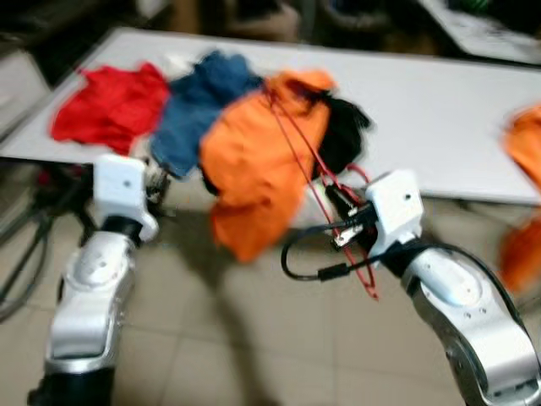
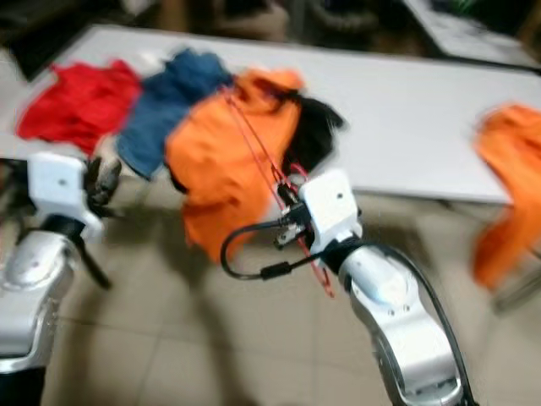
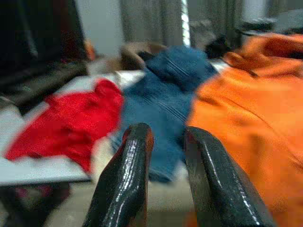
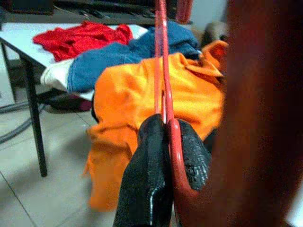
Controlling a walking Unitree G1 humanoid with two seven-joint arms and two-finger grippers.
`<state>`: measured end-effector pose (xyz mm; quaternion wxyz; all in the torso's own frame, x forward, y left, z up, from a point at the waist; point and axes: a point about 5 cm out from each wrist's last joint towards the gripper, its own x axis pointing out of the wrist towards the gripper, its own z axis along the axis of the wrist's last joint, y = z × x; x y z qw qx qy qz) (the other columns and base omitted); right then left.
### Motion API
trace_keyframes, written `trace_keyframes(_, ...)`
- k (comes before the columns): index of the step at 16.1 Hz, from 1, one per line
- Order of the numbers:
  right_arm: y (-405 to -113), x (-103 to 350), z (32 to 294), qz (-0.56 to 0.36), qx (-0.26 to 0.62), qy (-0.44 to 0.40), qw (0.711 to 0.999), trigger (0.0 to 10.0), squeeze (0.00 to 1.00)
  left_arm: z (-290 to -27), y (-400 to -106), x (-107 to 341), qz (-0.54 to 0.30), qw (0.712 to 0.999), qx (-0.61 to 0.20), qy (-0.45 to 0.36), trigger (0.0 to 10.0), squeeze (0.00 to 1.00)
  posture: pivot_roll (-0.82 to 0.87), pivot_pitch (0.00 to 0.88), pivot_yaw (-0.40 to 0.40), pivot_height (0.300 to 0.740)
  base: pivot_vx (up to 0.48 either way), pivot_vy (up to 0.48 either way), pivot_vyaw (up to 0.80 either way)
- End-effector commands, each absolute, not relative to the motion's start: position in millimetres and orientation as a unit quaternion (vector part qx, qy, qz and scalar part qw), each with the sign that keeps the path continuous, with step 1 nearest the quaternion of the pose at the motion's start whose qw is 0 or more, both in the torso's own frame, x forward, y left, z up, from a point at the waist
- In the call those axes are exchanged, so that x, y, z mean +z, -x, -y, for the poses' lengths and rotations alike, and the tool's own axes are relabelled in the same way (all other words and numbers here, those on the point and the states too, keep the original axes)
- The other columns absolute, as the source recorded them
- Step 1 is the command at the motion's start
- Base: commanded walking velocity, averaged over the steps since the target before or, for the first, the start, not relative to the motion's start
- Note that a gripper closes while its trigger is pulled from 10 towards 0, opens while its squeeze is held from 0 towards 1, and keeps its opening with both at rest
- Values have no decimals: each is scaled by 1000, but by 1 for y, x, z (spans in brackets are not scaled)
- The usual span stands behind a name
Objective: Hang hanger
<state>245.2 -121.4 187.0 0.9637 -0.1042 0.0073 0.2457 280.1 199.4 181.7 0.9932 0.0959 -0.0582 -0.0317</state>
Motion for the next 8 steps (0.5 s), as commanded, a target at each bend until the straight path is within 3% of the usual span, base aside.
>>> trace_keyframes(1,-246,185,124,-8,242,106,964,10000,0,-193,-281,189,71,992,-46,-98,10000,0,-171,0,-39,740,428,0,800)
trace_keyframes(2,-246,186,124,-4,240,106,965,10000,0,-193,-281,189,71,991,-49,-100,10000,0,-173,0,-29,740,428,0,800)
trace_keyframes(8,-241,191,134,9,189,95,977,10000,0,-184,-296,194,73,990,-87,-83,10000,0,-215,0,38,740,422,0,0)
